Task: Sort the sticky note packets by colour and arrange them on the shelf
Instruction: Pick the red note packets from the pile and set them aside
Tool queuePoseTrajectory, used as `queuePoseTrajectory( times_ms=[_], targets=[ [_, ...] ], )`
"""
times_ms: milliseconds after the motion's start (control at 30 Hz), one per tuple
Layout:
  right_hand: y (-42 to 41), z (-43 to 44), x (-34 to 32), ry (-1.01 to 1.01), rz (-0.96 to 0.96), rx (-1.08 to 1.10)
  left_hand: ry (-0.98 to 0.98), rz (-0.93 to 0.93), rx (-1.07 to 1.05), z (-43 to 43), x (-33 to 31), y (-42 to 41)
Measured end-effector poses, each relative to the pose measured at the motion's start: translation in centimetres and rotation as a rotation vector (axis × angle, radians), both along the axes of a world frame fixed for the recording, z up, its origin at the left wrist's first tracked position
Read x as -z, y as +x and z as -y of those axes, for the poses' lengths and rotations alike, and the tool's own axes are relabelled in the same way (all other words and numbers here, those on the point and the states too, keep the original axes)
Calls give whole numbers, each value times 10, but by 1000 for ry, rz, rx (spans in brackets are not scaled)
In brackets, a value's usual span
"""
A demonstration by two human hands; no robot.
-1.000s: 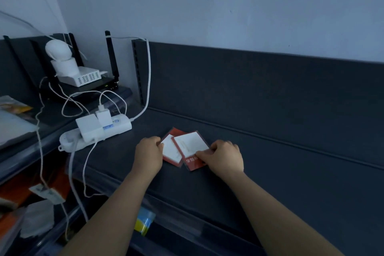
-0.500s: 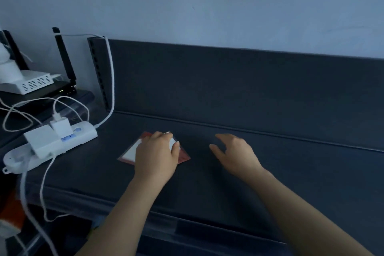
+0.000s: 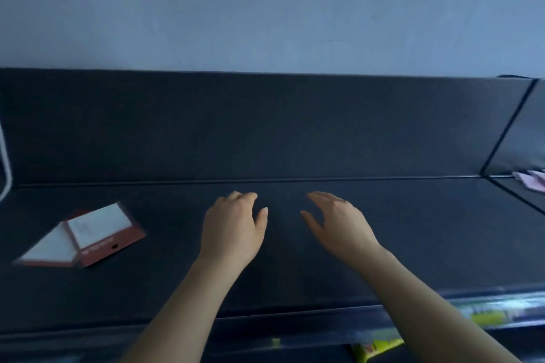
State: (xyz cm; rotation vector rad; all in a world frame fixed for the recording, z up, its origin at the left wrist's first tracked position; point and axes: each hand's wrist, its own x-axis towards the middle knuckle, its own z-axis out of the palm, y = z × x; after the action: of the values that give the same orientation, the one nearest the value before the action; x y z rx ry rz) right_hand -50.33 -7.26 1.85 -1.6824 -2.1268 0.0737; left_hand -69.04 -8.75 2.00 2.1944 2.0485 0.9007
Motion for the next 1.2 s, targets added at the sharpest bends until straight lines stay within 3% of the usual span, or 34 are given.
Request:
queuePoseTrajectory(
  times_ms=[567,1200],
  targets=[
    [325,57,2,-9,-18,330,-62,114,315,1,1,328],
    [539,31,3,-35,-120,661,-187,31,566,-91,-5,557]
  ],
)
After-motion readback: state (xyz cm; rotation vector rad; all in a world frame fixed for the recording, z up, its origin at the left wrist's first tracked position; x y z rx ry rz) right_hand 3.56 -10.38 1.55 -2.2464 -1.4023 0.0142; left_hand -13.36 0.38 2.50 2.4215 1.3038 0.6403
